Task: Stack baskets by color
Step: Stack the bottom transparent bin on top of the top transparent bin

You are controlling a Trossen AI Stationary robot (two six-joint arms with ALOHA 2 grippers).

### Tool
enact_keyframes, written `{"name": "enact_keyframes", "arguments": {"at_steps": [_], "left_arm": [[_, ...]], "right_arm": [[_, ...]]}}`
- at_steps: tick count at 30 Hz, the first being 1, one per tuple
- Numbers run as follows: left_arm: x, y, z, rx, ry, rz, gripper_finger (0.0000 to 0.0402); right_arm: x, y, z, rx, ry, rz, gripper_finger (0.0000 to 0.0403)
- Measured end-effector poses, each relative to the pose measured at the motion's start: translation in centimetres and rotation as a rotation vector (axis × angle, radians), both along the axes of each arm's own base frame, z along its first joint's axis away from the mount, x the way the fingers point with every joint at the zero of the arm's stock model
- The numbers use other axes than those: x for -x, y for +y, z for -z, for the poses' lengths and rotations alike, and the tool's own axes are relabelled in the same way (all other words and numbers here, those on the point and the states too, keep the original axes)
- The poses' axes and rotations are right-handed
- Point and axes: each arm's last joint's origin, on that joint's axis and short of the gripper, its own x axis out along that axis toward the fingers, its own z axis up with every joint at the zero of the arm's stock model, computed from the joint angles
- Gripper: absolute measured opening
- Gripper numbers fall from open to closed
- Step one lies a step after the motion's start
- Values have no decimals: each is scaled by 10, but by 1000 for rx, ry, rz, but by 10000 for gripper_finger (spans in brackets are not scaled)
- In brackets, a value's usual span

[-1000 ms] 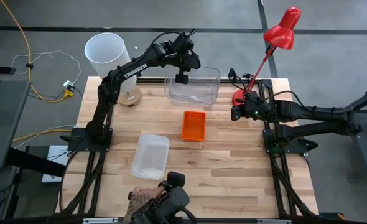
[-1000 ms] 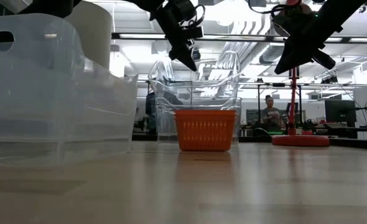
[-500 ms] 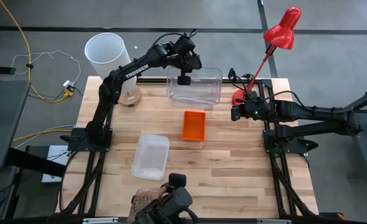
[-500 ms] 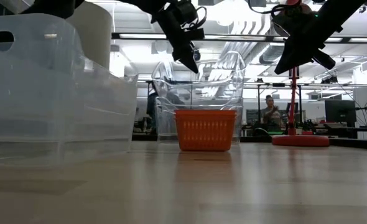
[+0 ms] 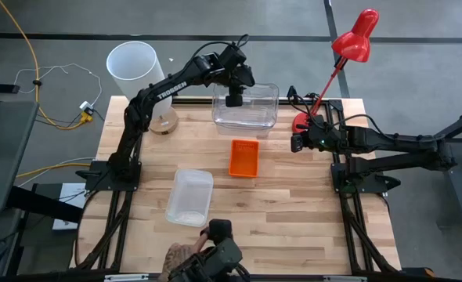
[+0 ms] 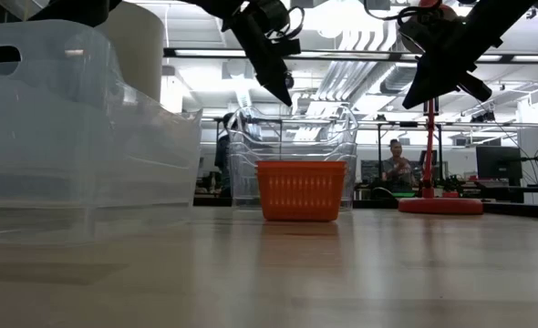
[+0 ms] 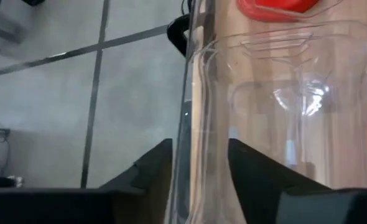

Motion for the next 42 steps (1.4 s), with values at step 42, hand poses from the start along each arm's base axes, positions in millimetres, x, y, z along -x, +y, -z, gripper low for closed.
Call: {"name": "enact_keyframes", "arguments": {"at_steps": [42], "left_arm": [[93, -252, -150, 343, -813, 59, 202]], "right_arm": [[-104, -7, -67, 264, -306, -553, 123]]}}
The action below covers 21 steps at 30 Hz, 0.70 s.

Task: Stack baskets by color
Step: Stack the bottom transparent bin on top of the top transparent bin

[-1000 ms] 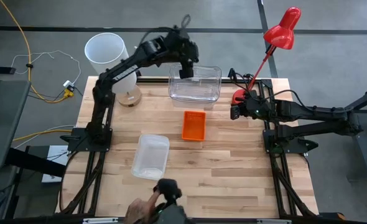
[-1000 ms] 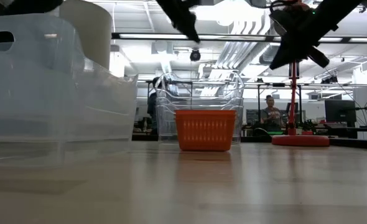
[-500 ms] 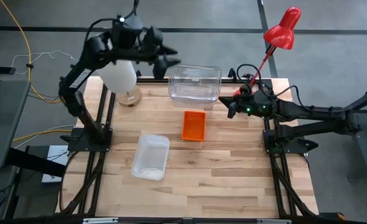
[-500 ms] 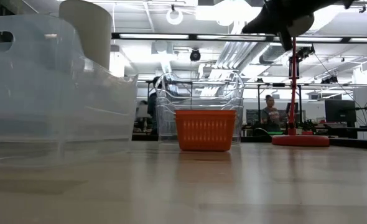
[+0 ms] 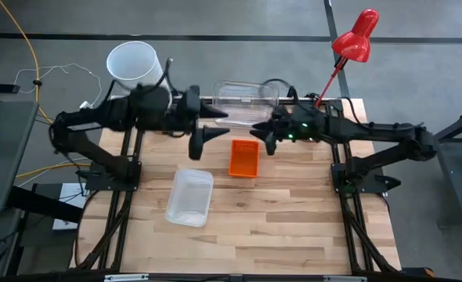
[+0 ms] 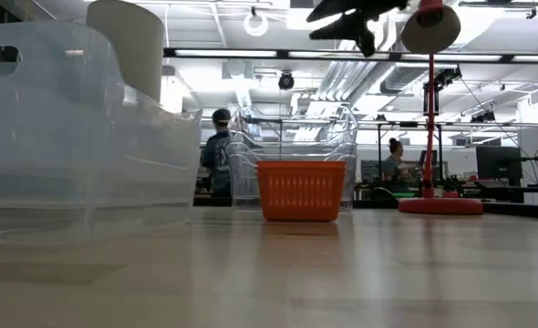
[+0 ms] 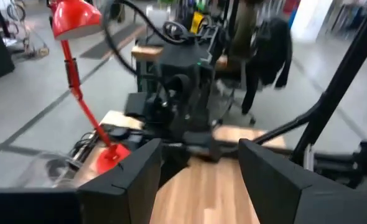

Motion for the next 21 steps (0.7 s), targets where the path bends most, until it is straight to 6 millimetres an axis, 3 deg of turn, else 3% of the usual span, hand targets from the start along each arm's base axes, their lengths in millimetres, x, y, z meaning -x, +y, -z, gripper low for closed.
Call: {"name": "enact_keyframes", "arguments": {"at_steps": [3, 7, 13, 21], "left_arm": [[12, -10, 24, 46, -103, 2, 202], [36, -22, 54, 123, -247, 15, 202], [68, -39, 83, 199, -391, 9, 202], [89, -53, 83, 202, -447, 4, 202]], "right_arm": [[-17, -5, -11, 112, 199, -20, 146], [-38, -14, -6, 207, 429, -52, 161], [-73, -31, 35, 284, 669, -112, 161], [-97, -56, 86, 312, 827, -105, 161]]}}
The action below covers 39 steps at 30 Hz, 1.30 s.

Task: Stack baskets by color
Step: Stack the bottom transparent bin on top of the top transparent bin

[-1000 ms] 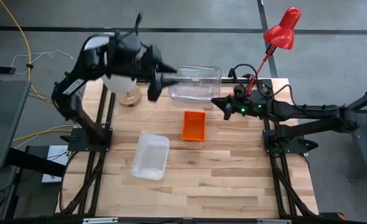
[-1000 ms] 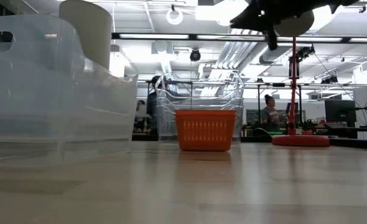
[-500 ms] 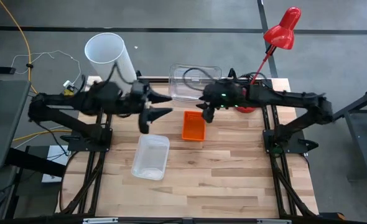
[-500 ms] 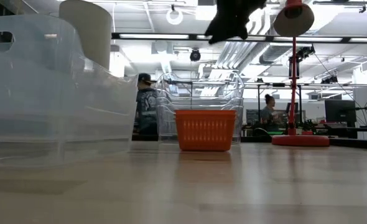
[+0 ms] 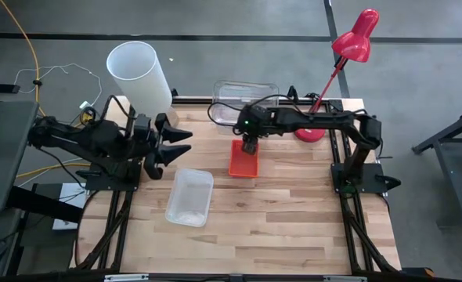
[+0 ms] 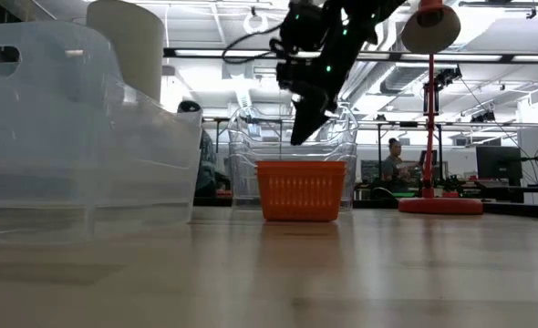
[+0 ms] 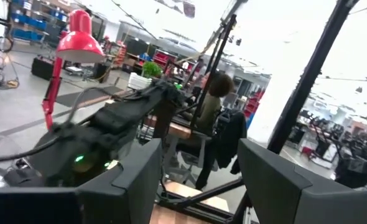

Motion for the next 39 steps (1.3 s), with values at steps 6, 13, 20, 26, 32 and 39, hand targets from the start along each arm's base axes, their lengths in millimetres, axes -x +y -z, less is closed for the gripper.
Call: {"name": "enact_keyframes", "arguments": {"at_steps": [6, 13, 20, 26, 32, 39], "left_arm": [[2, -4, -1, -10, -3, 19, 202], [3, -6, -1, -10, -2, 28, 202], [3, -5, -1, -11, -1, 28, 202], [3, -6, -1, -11, -1, 32, 202], [3, -6, -1, -11, 0, 32, 202], [2, -6, -1, -36, 6, 28, 202]], "right_arm": [[-4, -11, 7, 25, -6, 37, 161], [-5, -14, 2, 52, -48, 33, 159], [-5, -19, -1, 80, -68, 61, 130], [-6, -20, -4, 104, -89, 44, 113], [-1, -32, 1, 76, -63, 63, 113], [4, -40, 6, -16, -43, 47, 113]]}}
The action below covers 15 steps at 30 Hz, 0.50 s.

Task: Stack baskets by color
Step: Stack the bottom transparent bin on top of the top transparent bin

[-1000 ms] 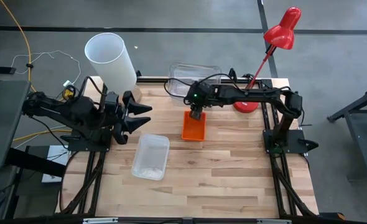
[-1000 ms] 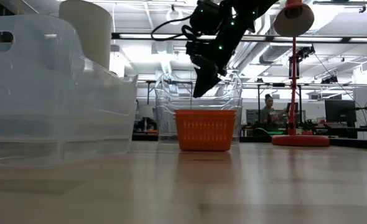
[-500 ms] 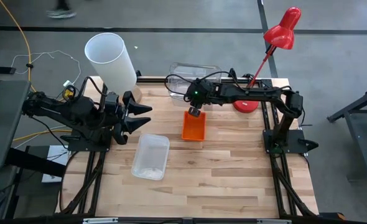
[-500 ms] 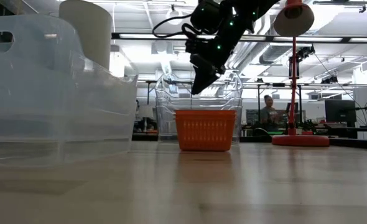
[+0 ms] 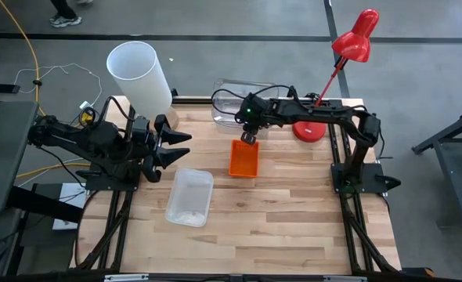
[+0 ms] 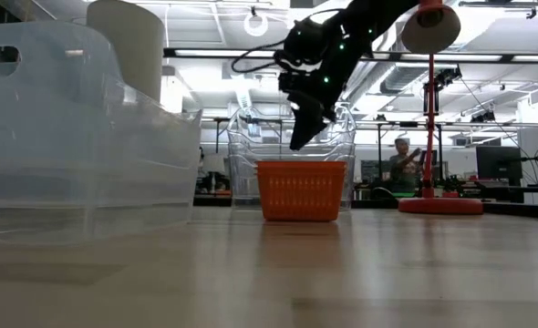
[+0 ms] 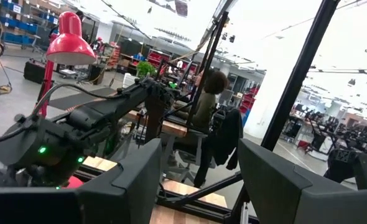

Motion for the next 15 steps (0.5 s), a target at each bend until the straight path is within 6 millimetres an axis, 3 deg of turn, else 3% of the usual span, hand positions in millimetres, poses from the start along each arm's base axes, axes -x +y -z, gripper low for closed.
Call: {"name": "enact_keyframes", "arguments": {"at_steps": [9, 15], "left_arm": [[0, 0, 0, -1, 0, 0, 202], [0, 0, 0, -1, 0, 0, 202]], "right_arm": [[-6, -5, 17, -23, 20, 48, 105], [-10, -6, 15, -19, -17, 43, 44]]}}
